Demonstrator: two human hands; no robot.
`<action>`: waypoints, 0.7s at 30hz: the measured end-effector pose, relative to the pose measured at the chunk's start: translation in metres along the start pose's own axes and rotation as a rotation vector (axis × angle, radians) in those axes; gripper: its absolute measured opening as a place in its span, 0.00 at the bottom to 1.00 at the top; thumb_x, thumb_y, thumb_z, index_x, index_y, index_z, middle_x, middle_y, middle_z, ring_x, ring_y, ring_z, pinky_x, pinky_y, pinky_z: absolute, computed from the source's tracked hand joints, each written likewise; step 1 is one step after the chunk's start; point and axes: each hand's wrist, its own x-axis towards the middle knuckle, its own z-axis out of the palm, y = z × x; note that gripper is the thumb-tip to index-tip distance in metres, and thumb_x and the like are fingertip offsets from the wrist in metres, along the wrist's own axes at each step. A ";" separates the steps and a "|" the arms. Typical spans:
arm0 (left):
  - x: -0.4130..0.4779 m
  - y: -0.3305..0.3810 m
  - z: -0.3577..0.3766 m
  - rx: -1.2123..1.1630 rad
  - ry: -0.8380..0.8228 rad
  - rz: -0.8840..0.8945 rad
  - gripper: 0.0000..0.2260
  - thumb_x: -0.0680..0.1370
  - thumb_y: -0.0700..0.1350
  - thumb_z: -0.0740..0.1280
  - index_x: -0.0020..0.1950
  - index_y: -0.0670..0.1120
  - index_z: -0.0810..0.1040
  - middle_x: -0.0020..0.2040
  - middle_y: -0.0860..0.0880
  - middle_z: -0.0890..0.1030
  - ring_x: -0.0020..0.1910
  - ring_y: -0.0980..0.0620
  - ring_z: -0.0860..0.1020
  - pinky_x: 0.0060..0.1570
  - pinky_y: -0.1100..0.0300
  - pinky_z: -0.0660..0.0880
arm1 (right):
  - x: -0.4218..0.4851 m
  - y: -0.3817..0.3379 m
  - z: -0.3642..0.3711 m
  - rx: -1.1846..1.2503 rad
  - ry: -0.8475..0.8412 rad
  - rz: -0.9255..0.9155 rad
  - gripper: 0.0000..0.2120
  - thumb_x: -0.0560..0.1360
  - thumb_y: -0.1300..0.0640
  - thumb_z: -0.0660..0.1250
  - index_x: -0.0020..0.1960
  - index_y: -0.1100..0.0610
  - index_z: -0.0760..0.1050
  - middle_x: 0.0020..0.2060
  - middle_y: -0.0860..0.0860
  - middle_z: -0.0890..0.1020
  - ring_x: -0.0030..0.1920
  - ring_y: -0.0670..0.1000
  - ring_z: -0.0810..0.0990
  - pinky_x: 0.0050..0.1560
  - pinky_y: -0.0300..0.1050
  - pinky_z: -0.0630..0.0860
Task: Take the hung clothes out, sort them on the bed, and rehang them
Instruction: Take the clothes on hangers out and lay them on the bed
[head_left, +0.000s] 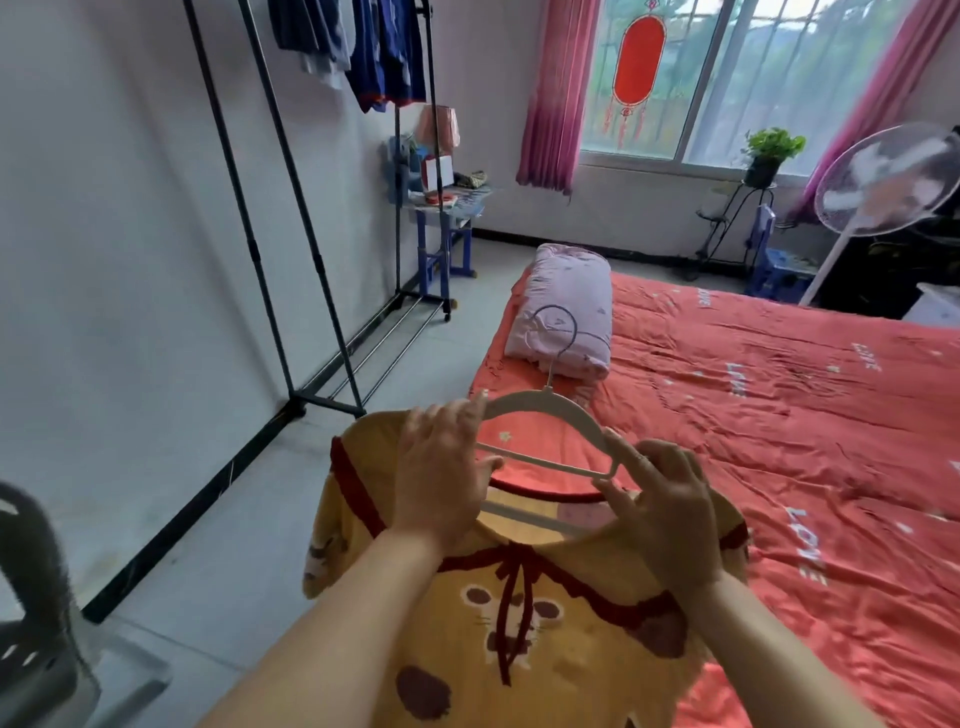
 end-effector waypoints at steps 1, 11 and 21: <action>0.001 -0.005 0.010 -0.006 -0.021 -0.022 0.31 0.68 0.47 0.75 0.68 0.43 0.67 0.58 0.44 0.78 0.59 0.43 0.76 0.64 0.43 0.64 | 0.001 0.010 0.014 -0.008 -0.014 0.001 0.27 0.59 0.58 0.80 0.56 0.57 0.80 0.41 0.56 0.79 0.45 0.52 0.71 0.43 0.54 0.77; -0.040 -0.058 0.066 0.049 -0.282 -0.252 0.27 0.66 0.44 0.77 0.64 0.42 0.75 0.55 0.44 0.80 0.54 0.42 0.79 0.57 0.41 0.73 | 0.020 0.063 0.127 -0.224 -0.635 0.435 0.34 0.73 0.51 0.70 0.74 0.48 0.59 0.69 0.56 0.64 0.70 0.59 0.60 0.71 0.58 0.55; -0.048 -0.062 0.071 0.042 -0.482 -0.329 0.23 0.79 0.51 0.60 0.74 0.50 0.61 0.70 0.50 0.67 0.71 0.50 0.62 0.72 0.53 0.54 | -0.046 0.009 0.151 -0.078 -0.908 0.382 0.22 0.75 0.52 0.65 0.68 0.51 0.70 0.64 0.50 0.72 0.64 0.54 0.68 0.64 0.45 0.63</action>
